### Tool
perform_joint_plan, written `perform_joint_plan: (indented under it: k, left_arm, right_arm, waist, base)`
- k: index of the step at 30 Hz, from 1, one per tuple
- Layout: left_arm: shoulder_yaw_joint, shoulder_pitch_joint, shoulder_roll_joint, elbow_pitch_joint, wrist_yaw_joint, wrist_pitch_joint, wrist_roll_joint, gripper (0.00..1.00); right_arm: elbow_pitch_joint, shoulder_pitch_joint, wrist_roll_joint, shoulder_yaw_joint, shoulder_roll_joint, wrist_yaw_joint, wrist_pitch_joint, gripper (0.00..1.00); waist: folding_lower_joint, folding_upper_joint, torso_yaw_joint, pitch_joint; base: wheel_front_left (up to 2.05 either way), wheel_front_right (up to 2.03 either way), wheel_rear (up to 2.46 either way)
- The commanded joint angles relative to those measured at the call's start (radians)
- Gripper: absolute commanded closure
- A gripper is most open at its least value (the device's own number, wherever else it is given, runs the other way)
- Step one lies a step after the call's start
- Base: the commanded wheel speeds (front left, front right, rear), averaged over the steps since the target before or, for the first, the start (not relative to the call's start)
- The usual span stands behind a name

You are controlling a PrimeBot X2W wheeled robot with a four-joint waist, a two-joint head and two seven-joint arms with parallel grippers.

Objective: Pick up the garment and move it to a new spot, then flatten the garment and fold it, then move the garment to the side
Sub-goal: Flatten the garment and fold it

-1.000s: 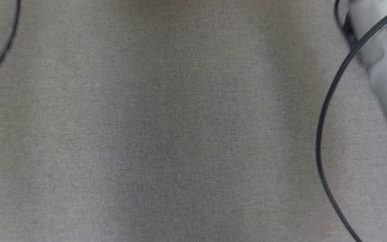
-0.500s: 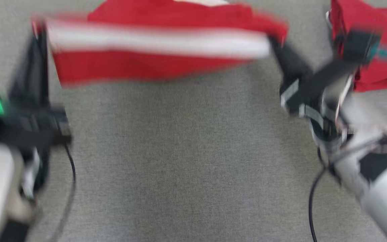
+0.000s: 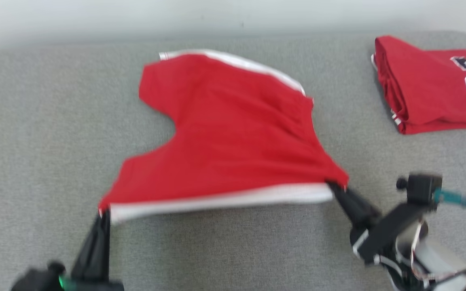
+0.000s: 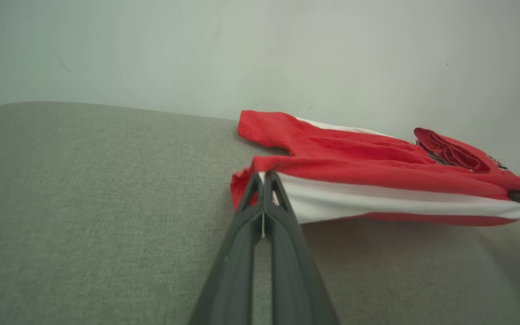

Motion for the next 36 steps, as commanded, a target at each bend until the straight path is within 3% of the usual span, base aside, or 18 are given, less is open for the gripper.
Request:
perform_joint_plan:
  k: [1, 8, 16, 20, 23, 30, 36]
  left_arm:
    - [0.028, 0.071, -0.020, 0.008, -0.005, -0.006, 0.022, 1.00]
    - [0.075, 0.223, -0.120, 0.030, -0.048, -0.006, 0.068, 1.00]
    - [0.126, 0.302, -0.162, 0.070, -0.091, -0.006, 0.116, 1.00]
    - [0.156, 0.309, -0.175, 0.096, -0.119, -0.006, 0.134, 1.00]
    - [0.168, 0.284, -0.186, 0.099, -0.144, -0.006, 0.164, 1.00]
    - [0.177, 0.151, -0.128, 0.070, -0.187, -0.006, 0.212, 1.00]
    - [0.140, -0.090, 0.013, 0.059, -0.219, 0.056, 0.235, 1.00]
  right_arm:
    - [-0.006, 0.062, -0.006, -0.012, -0.013, 0.000, 0.008, 1.00]
    - [-0.035, 0.246, -0.042, -0.053, -0.031, -0.001, 0.070, 1.00]
    - [-0.121, 0.406, -0.061, -0.138, -0.036, -0.001, 0.177, 1.00]
    - [-0.151, 0.459, -0.108, -0.193, -0.011, -0.001, 0.231, 1.00]
    - [-0.192, 0.485, -0.148, -0.235, 0.049, -0.001, 0.264, 1.00]
    - [-0.264, 0.466, -0.195, -0.315, 0.148, -0.001, 0.253, 1.00]
    - [-0.268, 0.371, -0.193, -0.347, 0.227, -0.001, 0.240, 1.00]
  waist:
    - [0.0003, 0.0002, 0.005, -0.047]
    - [0.0003, 0.0002, 0.026, -0.101]
    - [0.0003, 0.0002, 0.036, -0.123]
    - [0.0003, 0.0002, 0.035, -0.128]
    - [0.0003, 0.0002, 0.033, -0.131]
    - [0.0003, 0.0002, 0.011, -0.115]
    - [0.0003, 0.0002, -0.038, -0.054]
  base:
    - [0.00, 0.00, 0.00]
    - [0.00, 0.00, 0.00]
    - [0.00, 0.00, 0.00]
    - [0.00, 0.00, 0.00]
    - [0.00, 0.00, 0.00]
    - [0.00, 0.00, 0.00]
    - [0.00, 0.00, 0.00]
